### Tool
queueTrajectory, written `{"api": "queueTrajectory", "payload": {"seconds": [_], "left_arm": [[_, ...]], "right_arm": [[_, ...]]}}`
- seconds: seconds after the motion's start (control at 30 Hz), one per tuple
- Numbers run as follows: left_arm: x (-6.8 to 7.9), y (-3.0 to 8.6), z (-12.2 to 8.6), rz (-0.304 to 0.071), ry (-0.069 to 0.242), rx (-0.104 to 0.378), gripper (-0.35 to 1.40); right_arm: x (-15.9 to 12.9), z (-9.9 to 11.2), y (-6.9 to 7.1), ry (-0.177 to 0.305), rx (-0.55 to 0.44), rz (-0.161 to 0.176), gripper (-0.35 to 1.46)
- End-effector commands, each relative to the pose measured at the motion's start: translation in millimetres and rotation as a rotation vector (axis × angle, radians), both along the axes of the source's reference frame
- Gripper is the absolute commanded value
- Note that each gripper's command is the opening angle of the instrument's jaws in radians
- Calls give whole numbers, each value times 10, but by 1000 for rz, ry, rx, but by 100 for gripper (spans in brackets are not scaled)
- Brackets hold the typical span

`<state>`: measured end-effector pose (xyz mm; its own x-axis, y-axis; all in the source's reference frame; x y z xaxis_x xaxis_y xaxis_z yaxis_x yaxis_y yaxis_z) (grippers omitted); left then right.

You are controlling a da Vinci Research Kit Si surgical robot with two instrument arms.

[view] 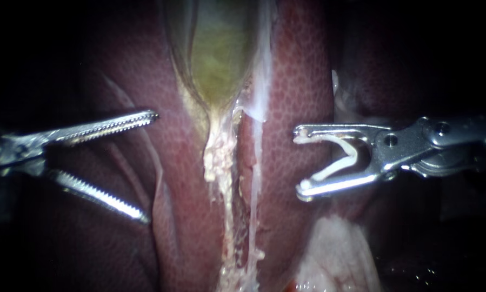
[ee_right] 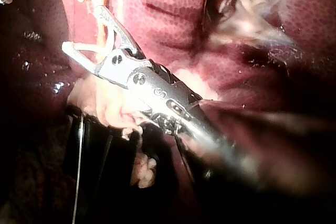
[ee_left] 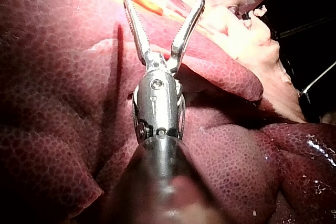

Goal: Grabbing gallbladder

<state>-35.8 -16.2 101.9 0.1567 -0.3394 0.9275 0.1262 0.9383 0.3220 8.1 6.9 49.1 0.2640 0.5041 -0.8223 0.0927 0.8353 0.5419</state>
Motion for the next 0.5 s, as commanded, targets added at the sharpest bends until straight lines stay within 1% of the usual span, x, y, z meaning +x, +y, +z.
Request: {"api": "queueTrajectory", "payload": {"seconds": [0.03, 0.2, 0.27, 0.33, 0.37, 0.5], "left_arm": [[0, 0, 0, -2, -1, 8, 118], [-4, 0, 2, -8, -2, 30, 116], [-7, 0, 3, -12, -5, 53, 114], [-10, 1, 6, -24, -3, 80, 111], [-13, 0, 8, -35, -1, 101, 109], [-21, -5, 18, -66, -1, 180, 94]], "right_arm": [[0, 0, 0, 0, 0, 0, 60], [0, 1, 1, 0, 0, 0, 60], [0, 2, 1, 0, 0, 1, 60], [0, 2, 1, 0, 0, 1, 60], [0, 2, 1, 0, 0, 1, 60], [0, 2, 1, -1, 0, 1, 60]]}}
